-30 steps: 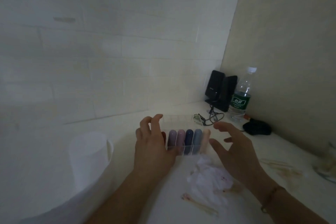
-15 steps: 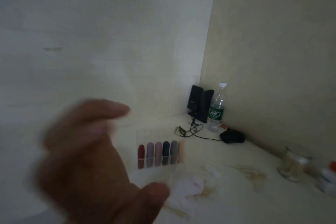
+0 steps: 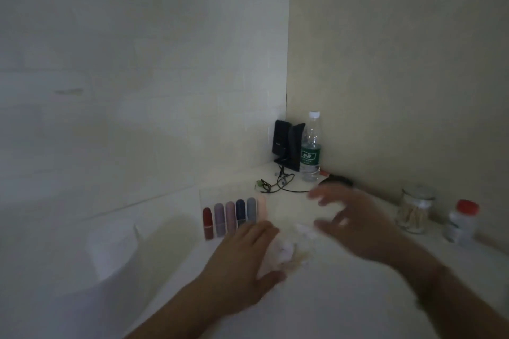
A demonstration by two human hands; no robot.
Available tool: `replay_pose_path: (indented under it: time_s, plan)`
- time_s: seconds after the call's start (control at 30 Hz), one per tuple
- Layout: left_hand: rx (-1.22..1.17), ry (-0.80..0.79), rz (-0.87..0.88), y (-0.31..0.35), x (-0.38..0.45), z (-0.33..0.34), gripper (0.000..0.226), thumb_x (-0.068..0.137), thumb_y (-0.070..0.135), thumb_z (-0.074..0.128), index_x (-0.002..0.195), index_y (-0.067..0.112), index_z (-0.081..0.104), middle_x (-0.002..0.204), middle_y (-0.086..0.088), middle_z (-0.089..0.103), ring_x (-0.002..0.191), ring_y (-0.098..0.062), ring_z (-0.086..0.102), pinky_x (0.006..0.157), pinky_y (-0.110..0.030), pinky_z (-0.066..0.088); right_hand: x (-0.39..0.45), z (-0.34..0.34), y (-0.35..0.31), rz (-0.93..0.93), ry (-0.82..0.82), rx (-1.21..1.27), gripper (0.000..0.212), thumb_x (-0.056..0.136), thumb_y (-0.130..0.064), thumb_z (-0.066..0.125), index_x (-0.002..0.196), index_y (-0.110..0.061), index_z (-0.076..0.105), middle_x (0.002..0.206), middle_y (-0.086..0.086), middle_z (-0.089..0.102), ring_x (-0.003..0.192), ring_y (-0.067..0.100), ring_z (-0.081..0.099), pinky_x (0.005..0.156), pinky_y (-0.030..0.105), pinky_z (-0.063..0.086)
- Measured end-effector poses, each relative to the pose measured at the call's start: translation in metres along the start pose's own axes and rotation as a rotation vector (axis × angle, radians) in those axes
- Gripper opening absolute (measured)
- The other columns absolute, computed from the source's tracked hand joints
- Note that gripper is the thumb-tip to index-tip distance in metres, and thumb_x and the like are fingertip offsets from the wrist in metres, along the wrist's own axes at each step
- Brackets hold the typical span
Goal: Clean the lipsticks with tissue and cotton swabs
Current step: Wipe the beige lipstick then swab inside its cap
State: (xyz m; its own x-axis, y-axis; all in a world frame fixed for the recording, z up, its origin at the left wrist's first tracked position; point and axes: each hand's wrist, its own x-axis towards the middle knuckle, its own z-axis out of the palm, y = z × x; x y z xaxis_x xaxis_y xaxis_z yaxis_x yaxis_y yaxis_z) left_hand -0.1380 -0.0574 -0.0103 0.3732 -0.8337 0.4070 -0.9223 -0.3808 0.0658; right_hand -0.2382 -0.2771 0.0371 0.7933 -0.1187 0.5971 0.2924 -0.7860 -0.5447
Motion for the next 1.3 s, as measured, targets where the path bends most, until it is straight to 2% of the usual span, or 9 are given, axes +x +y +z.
replay_pose_path:
  time_s: [0.07,0.17,0.33,0.6,0.73,0.87,1.0,1.13,1.3]
  plan:
    - [0.041,-0.233,-0.110,-0.015,0.000,0.032,0.076,0.088,0.068,0.037,0.150,0.026,0.022,0.155,0.008,0.026,0.141,-0.015,0.021,0.116,-0.036,0.023,-0.010,0.039,0.035,0.113,-0.306,-0.255,0.047,0.083,-0.029,0.069,0.125,-0.039,0.050,0.134,-0.023,0.037,0.129,0.010,0.037,0.108,0.024,0.032]
    - [-0.065,-0.251,-0.138,-0.019,0.009,0.042,0.074,0.089,0.066,0.040,0.150,0.029,0.020,0.153,0.007,0.031,0.136,-0.016,0.028,0.114,-0.038,0.024,-0.002,0.058,0.075,0.206,-0.318,-0.412,0.045,0.094,-0.018,0.051,0.138,-0.025,0.043,0.150,-0.004,0.028,0.138,0.019,0.024,0.110,0.021,0.016]
    - [0.080,-0.237,-0.104,-0.020,0.023,0.049,0.056,0.093,0.063,0.033,0.139,0.033,0.038,0.129,0.006,0.046,0.115,-0.018,0.040,0.101,-0.038,0.032,0.012,0.070,0.078,0.271,-0.295,-0.405,0.032,0.095,-0.013,0.051,0.127,-0.017,0.056,0.129,0.003,0.052,0.115,0.017,0.046,0.095,0.017,0.030]
    - [-0.009,-0.056,-0.060,-0.028,0.023,0.058,0.027,0.097,0.051,0.035,0.105,0.033,0.053,0.094,0.009,0.058,0.085,-0.013,0.051,0.074,-0.030,0.038,0.016,0.071,0.081,0.281,-0.166,-0.334,0.015,0.084,-0.013,0.067,0.099,-0.014,0.068,0.095,0.000,0.064,0.080,0.009,0.050,0.072,0.012,0.035]
    - [-0.016,-0.008,-0.064,-0.034,0.019,0.058,0.037,0.095,0.055,0.031,0.109,0.031,0.055,0.100,0.010,0.055,0.090,-0.010,0.047,0.082,-0.030,0.042,0.009,0.066,0.080,0.277,-0.069,-0.342,0.017,0.085,-0.013,0.066,0.102,-0.016,0.066,0.089,-0.007,0.058,0.073,0.001,0.048,0.065,-0.002,0.030]
    - [-0.018,-0.027,-0.094,-0.030,0.016,0.050,0.064,0.088,0.074,0.025,0.134,0.033,0.042,0.130,0.015,0.044,0.116,-0.008,0.038,0.103,-0.029,0.033,0.001,0.059,0.084,0.317,-0.013,-0.407,0.017,0.088,-0.012,0.060,0.104,-0.015,0.066,0.098,-0.002,0.064,0.085,0.009,0.054,0.076,0.010,0.034]
    - [0.034,-0.245,-0.031,-0.022,0.024,0.049,0.088,0.079,0.083,0.033,0.148,0.030,0.021,0.148,0.008,0.032,0.132,-0.015,0.029,0.112,-0.038,0.024,-0.006,0.061,0.087,0.345,0.010,-0.373,0.015,0.088,-0.013,0.063,0.102,-0.012,0.067,0.095,0.002,0.066,0.077,0.008,0.051,0.075,0.014,0.035]
    - [0.085,-0.237,0.033,-0.023,0.035,0.054,0.075,0.079,0.082,0.036,0.135,0.032,0.040,0.129,0.008,0.045,0.112,-0.014,0.041,0.095,-0.036,0.037,-0.006,0.068,0.083,0.349,0.039,-0.330,0.003,0.088,-0.022,0.065,0.090,-0.020,0.065,0.081,-0.006,0.061,0.064,-0.001,0.048,0.068,0.014,0.041]
    - [0.081,-0.169,0.129,-0.015,0.037,0.056,0.042,0.094,0.062,0.034,0.112,0.027,0.048,0.106,0.005,0.054,0.091,-0.019,0.052,0.073,-0.036,0.047,-0.010,0.072,0.080,0.386,0.105,-0.273,0.010,0.086,-0.017,0.067,0.096,-0.016,0.067,0.085,-0.002,0.066,0.073,0.010,0.056,0.073,0.020,0.043]
